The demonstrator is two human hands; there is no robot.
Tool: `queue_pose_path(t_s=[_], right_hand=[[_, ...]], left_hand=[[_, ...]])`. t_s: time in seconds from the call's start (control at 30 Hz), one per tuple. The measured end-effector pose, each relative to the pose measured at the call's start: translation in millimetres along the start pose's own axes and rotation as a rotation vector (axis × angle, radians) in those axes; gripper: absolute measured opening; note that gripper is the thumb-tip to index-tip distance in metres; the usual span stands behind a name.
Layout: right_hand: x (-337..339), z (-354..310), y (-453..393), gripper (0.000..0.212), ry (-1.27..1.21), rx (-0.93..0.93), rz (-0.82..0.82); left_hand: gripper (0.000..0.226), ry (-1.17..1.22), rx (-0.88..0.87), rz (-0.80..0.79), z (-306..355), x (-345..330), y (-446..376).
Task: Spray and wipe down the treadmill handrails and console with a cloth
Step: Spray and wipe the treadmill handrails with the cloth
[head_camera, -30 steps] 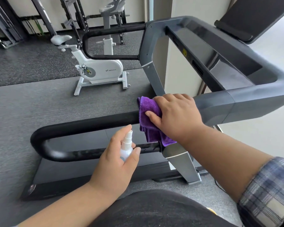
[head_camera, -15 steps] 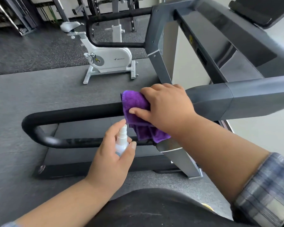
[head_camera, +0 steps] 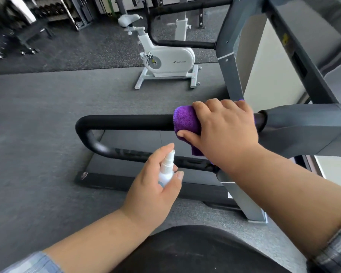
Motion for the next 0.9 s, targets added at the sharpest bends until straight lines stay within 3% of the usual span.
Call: queue_pose_path(t_s=[0.13,0.47,0.9], right_hand=[[-9,-29,-10,0.065,-0.013,0.039,-0.011],[-30,-92,-38,0.064,-0.003,0.105,-0.052],[-70,-213,-88,0.062,0.051,0.142,-0.107]], left_hand=[[0.062,-0.005,0.026,0.017,-8,7,3],[0.055,0.06,0.058,0.044,-41,30,8],[0.052,0.143,0.09,0.076,-140,118,12]])
Point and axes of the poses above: each hand's wrist, its own y-axis away from the middle knuckle, its own x-axis out of the back of the hand, z = x × y, the point moved 3 cm from there along -y, towards the middle knuckle, and after that the axes turned 11 degrees about -y, right-handed, at the moved point
